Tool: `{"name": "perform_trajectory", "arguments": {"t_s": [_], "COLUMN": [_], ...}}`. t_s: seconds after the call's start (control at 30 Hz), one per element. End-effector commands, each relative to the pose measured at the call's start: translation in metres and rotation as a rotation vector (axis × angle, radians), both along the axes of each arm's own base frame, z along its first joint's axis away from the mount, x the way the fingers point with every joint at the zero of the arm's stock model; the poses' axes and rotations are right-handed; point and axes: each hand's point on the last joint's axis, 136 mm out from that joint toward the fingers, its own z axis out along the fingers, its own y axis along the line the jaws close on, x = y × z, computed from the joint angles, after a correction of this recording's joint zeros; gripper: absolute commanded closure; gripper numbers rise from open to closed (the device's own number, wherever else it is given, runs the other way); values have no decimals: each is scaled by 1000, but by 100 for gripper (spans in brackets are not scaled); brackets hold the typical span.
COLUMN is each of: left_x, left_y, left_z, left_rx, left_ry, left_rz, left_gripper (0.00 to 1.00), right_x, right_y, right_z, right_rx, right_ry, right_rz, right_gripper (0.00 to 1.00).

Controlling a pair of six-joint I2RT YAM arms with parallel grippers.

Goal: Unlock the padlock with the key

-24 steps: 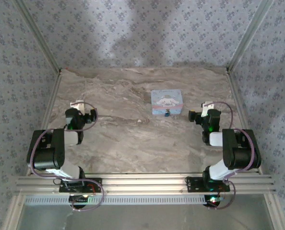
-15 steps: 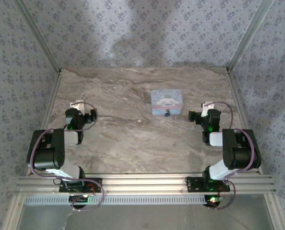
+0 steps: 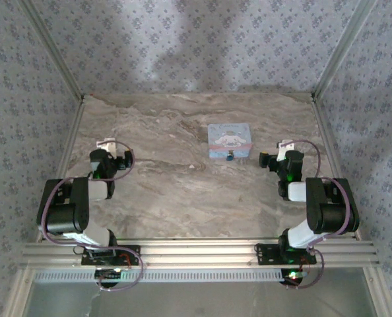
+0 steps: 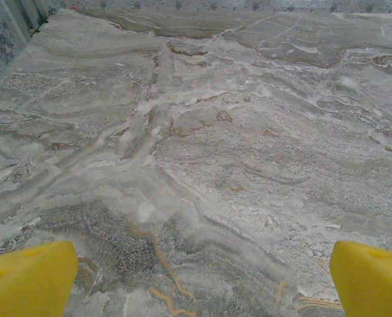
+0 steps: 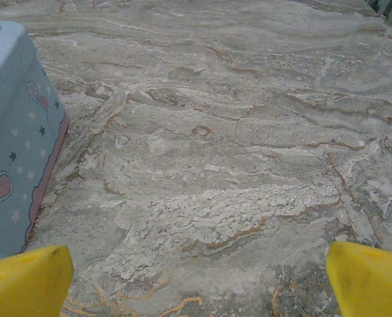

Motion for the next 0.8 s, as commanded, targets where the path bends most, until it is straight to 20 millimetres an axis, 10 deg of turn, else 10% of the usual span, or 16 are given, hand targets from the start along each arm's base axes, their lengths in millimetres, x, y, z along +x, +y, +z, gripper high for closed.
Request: {"name": "perform_trajectory", "arguments": {"t_s": [0.0,0.77], "left_x": [4,-32], "left_y": [-1,-24], "left_z": [4,115], "left_rx": [-10,-249], "left_ry": [-13,-106], "left_rz": [5,51], "left_gripper": [2,2], "right_x": [7,-39], "right_y": [-2,16], "right_z": [10,97], "right_rx": [9,117], "right_ry": [-35,23], "right_rz": [-11,-70], "right_gripper": [0,0]}}
